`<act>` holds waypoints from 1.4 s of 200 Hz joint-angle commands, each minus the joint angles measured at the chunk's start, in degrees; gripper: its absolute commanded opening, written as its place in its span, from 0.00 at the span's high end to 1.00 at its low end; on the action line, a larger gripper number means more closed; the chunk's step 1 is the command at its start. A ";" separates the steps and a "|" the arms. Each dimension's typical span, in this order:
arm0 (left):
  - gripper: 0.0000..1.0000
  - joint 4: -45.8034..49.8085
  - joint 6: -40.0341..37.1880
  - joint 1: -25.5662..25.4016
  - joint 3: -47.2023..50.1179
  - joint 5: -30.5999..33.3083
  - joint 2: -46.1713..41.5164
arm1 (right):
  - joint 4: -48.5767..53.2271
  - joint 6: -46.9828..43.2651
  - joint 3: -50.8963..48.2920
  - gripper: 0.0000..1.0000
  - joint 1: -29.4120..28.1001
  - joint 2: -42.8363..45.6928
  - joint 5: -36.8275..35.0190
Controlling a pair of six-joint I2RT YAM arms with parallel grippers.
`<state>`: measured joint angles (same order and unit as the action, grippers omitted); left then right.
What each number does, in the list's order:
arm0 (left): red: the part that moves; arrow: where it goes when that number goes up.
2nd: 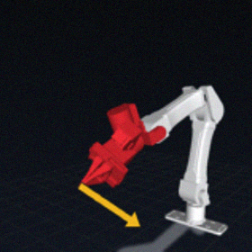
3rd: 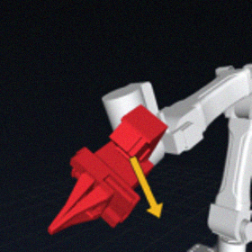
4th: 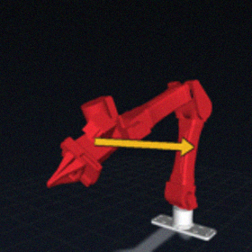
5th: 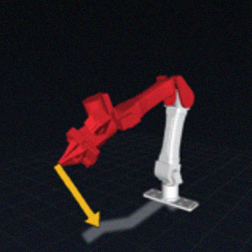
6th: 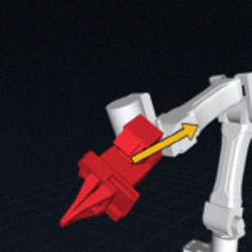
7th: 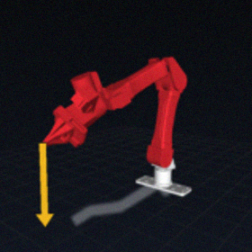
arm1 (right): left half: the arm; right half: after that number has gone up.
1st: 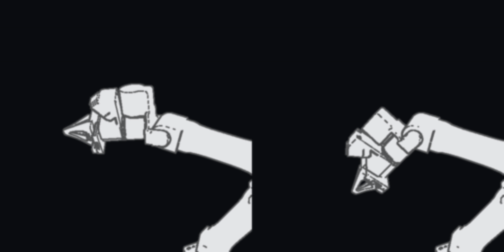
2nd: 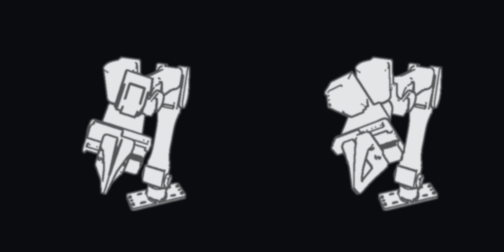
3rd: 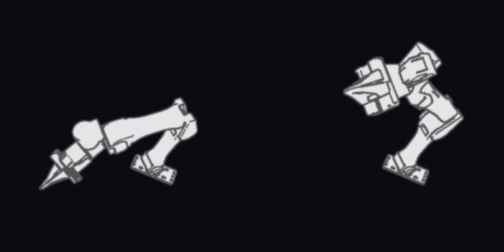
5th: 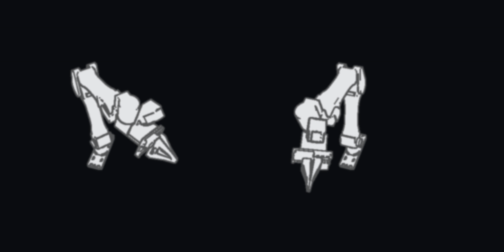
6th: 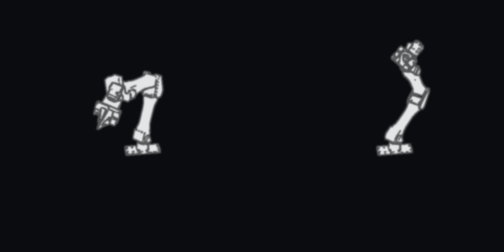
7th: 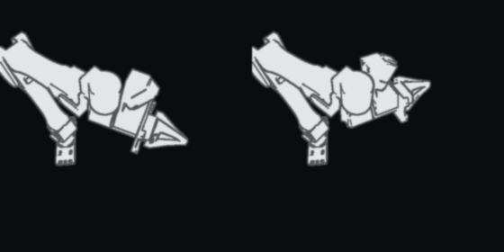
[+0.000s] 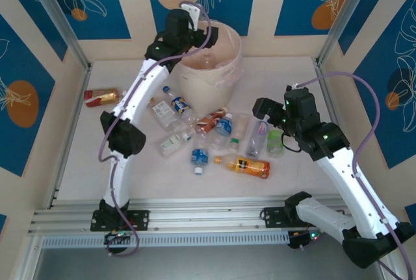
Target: Put the plastic bottles in the bin
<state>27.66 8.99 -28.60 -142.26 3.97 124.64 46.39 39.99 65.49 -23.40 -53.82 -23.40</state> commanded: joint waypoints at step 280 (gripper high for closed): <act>0.01 2.49 22.30 -0.54 76.98 13.05 -63.11 | -2.63 -12.48 0.66 0.15 36.31 -43.18 18.10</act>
<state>29.65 30.09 -28.69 -65.65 16.99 60.53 44.05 27.79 67.35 12.45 -96.07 -6.79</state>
